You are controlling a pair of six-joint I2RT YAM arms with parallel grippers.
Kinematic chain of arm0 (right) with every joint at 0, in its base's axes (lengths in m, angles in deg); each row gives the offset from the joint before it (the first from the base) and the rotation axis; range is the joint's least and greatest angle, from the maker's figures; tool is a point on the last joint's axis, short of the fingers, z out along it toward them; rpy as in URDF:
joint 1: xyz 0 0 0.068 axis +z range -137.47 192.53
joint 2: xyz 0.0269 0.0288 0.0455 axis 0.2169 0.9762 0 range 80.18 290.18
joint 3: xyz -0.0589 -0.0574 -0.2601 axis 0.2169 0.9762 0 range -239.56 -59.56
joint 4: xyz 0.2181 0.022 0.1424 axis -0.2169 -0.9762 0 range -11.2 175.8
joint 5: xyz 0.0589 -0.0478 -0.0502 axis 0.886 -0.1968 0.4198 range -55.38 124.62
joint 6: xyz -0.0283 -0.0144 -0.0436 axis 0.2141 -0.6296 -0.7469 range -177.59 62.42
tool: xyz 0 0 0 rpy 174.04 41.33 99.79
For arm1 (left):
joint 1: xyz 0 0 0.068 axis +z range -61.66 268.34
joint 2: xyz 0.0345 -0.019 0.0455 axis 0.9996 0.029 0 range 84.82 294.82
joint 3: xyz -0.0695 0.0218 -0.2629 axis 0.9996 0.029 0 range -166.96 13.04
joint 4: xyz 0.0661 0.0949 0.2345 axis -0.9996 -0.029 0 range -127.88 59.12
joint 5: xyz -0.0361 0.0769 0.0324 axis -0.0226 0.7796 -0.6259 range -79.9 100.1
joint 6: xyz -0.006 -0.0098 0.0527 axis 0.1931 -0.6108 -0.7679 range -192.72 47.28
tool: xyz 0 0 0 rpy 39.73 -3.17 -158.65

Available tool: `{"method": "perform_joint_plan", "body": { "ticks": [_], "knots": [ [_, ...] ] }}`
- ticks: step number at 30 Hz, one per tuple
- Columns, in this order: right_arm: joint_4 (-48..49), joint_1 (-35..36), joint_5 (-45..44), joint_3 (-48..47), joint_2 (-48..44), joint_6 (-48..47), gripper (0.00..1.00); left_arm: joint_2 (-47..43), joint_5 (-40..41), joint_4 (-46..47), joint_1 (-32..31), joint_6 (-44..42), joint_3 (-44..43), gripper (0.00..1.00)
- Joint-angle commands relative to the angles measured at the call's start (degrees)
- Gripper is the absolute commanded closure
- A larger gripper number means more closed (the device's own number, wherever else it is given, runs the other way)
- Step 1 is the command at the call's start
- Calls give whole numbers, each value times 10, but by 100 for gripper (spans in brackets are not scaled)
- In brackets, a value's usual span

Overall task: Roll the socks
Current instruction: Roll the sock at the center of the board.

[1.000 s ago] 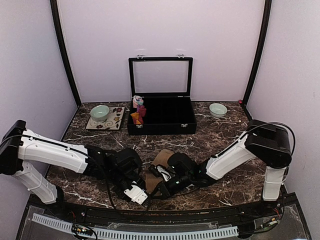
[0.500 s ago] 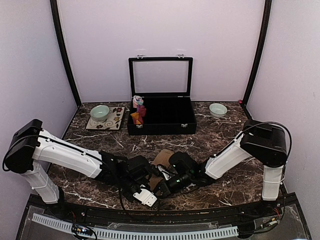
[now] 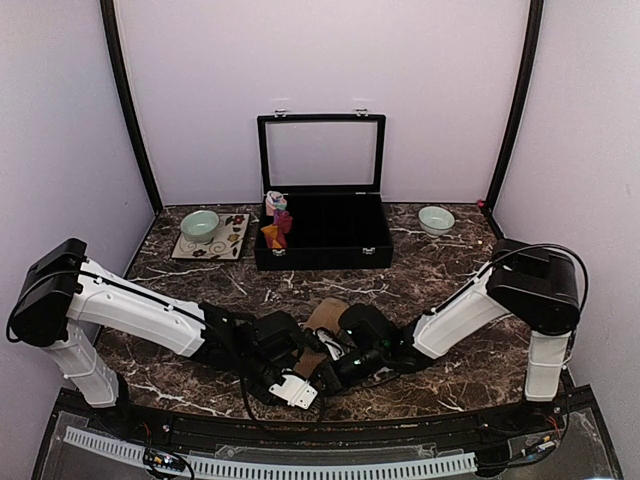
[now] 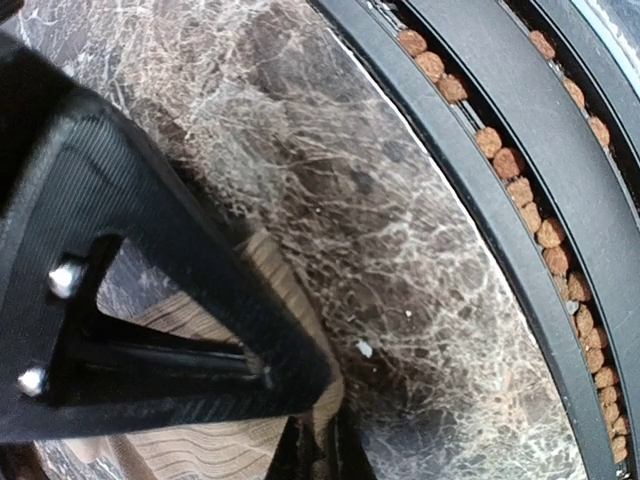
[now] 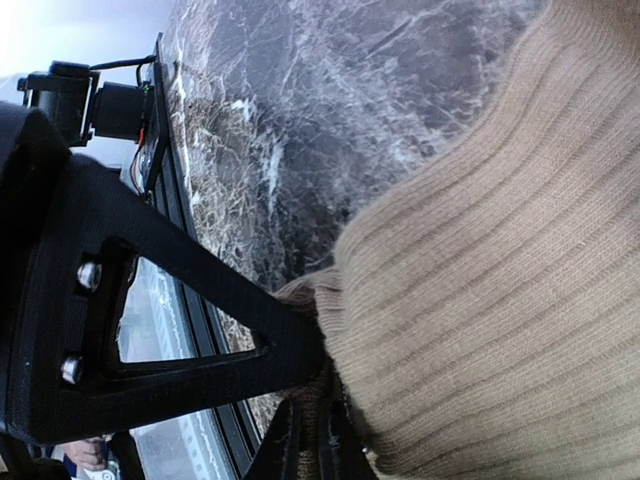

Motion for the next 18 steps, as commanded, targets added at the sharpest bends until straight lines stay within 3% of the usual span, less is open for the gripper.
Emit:
{"method": "perform_joint_plan", "body": {
  "ticks": [1,2,3,4,5,10,18],
  "knots": [
    [-107,-3,-120,35,-26,-24,84,4,-44,-37,13,29,7,100],
    [-112,-4,-139,40,-38,-29,80,7,-65,-49,21,35,1,100],
    [-112,-3,-153,44,-48,-35,65,11,-88,-66,29,41,-7,100],
    [-116,-3,-166,49,-60,-40,12,15,-115,-85,39,46,-15,100],
    [-120,-3,-180,54,-69,-45,1,18,-139,-99,47,48,-22,100],
    [-137,-3,-246,94,-130,-58,1,36,-181,-130,62,41,-23,100],
    [-236,7,-461,167,-260,9,1,94,-198,-159,65,38,-54,100]
  ]
}}
